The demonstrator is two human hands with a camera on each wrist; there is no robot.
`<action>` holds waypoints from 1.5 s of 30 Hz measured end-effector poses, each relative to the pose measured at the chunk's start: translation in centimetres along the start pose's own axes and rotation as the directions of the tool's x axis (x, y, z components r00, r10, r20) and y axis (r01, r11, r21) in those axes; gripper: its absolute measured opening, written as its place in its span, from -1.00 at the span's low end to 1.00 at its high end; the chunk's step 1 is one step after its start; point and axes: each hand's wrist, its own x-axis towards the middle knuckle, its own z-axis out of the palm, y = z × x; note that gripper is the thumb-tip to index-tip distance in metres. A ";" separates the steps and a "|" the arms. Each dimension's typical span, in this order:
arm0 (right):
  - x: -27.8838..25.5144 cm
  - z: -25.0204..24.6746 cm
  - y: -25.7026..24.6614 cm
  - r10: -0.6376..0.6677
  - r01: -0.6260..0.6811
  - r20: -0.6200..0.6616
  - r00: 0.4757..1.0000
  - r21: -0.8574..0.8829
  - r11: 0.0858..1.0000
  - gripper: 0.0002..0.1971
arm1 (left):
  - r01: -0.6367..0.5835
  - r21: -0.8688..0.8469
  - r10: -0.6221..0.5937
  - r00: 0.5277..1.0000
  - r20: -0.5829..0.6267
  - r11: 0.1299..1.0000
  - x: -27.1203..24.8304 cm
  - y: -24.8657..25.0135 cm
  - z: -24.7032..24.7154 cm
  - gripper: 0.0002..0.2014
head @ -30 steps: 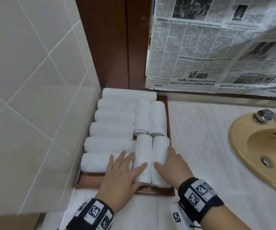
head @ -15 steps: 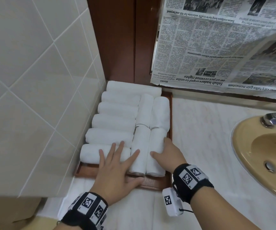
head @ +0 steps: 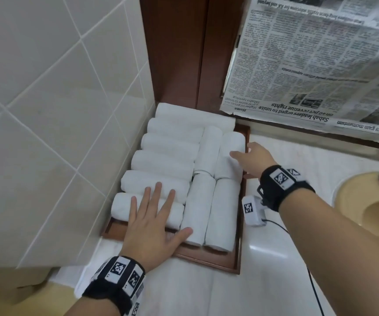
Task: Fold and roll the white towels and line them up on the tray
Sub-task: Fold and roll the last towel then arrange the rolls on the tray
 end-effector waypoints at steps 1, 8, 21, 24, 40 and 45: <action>1.0 0.3 -0.4 0.033 -0.033 0.025 0.999 0.000 0.999 -0.42 | 0.000 0.001 0.000 1.000 0.005 1.000 0.0 -0.1 0.1 -0.04; 5.2 2.0 -0.5 0.135 -0.134 0.099 0.986 -0.015 0.991 -0.30 | 0.051 -0.020 -0.051 0.999 -0.003 0.999 0.0 -0.2 -0.4 0.01; 5.9 1.6 -0.5 0.178 -0.213 0.220 0.959 0.150 0.966 -0.41 | 0.114 -0.043 -0.113 0.993 0.032 0.993 0.7 0.0 -0.9 0.06; 3.7 0.7 0.0 0.116 -0.149 0.228 0.967 0.133 0.980 -0.46 | 0.126 -0.019 -0.125 0.991 0.046 0.992 0.6 0.0 -1.1 0.07; -10.0 6.4 5.8 0.125 -0.139 0.132 0.983 0.102 0.985 -0.39 | 0.164 0.027 -0.164 0.986 -0.013 0.986 1.7 -1.2 -0.4 -0.20; -10.1 6.8 5.2 0.137 -0.149 0.110 0.984 0.109 0.983 -0.38 | 0.166 0.020 -0.165 0.986 -0.027 0.986 1.7 -1.2 -0.2 -0.18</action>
